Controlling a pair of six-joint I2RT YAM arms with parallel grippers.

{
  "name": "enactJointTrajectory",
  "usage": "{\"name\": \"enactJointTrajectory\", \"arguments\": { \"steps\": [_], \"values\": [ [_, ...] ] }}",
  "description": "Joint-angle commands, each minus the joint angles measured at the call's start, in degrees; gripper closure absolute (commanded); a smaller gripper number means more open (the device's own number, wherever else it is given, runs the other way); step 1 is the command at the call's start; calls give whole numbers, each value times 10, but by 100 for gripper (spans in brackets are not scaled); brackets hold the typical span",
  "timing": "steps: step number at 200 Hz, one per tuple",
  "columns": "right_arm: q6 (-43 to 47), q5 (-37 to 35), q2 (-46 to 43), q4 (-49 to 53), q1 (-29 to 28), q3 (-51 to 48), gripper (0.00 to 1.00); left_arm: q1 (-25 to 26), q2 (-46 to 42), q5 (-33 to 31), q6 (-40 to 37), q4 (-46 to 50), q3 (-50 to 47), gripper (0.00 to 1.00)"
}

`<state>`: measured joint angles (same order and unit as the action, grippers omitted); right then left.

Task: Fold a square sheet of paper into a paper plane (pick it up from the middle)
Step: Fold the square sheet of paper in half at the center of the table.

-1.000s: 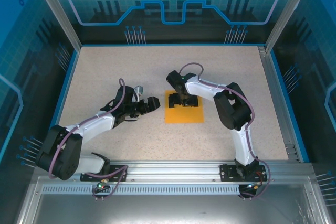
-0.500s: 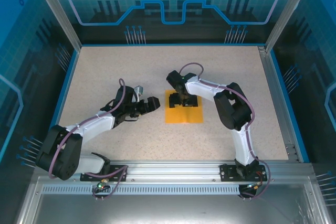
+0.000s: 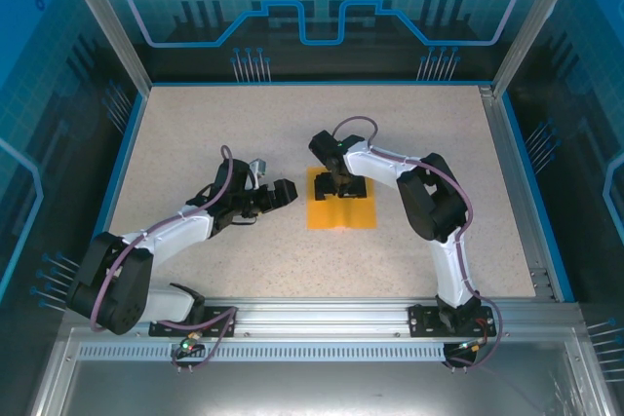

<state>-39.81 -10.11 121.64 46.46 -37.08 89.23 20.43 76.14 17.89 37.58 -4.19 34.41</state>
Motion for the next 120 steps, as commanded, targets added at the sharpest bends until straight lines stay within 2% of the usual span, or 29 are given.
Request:
{"name": "enactJointTrajectory", "arguments": {
  "steps": [1, 39, 75, 98, 120],
  "values": [
    [9, 18, 23, 11, 3, -5, 17, -2, -6, 12, -5, 11, 18, 1],
    [14, 20, -5, 8, 6, -6, 43, -1, -10, 9, -5, 15, 18, 1],
    [21, 38, -61, -22, 7, -33, 59, -1, -14, 0, -2, 20, 18, 1],
    [27, 85, -105, -65, 10, -69, 68, -7, -10, 8, 12, 14, 15, 1],
    [24, 179, -155, -141, 22, -120, 68, -26, 5, 58, 36, -16, 12, 1]
  ]
}}
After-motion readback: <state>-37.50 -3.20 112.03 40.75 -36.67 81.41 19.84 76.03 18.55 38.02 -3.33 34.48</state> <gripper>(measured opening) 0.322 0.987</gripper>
